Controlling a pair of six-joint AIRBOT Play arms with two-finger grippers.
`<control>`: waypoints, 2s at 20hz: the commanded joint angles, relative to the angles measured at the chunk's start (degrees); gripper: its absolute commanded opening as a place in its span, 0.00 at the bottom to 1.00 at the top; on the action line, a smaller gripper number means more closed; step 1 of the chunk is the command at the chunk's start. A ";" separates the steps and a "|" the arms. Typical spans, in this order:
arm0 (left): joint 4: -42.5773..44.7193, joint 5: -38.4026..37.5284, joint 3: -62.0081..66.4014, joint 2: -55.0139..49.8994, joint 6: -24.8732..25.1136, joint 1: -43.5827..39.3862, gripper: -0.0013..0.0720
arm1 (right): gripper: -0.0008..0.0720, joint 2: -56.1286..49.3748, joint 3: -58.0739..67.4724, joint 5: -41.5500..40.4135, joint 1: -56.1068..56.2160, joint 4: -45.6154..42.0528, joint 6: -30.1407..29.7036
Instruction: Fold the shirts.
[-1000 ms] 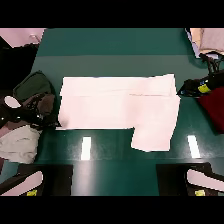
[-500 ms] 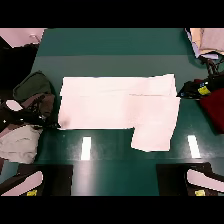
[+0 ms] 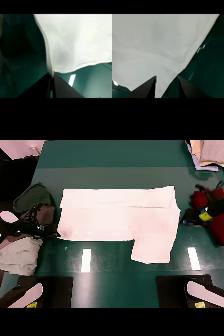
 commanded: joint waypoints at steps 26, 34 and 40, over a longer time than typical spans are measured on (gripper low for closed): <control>1.22 -1.95 0.09 6.08 0.59 0.04 0.05 | 0.03 14.36 -29.92 -12.41 2.38 5.35 0.09; 1.62 -18.49 -0.42 22.88 -3.19 -0.02 0.05 | 0.03 31.76 -19.85 12.35 2.38 -7.28 1.01; -2.27 -13.38 -0.70 24.52 -3.98 -0.02 0.05 | 0.03 38.03 -19.71 7.08 2.38 -6.69 2.25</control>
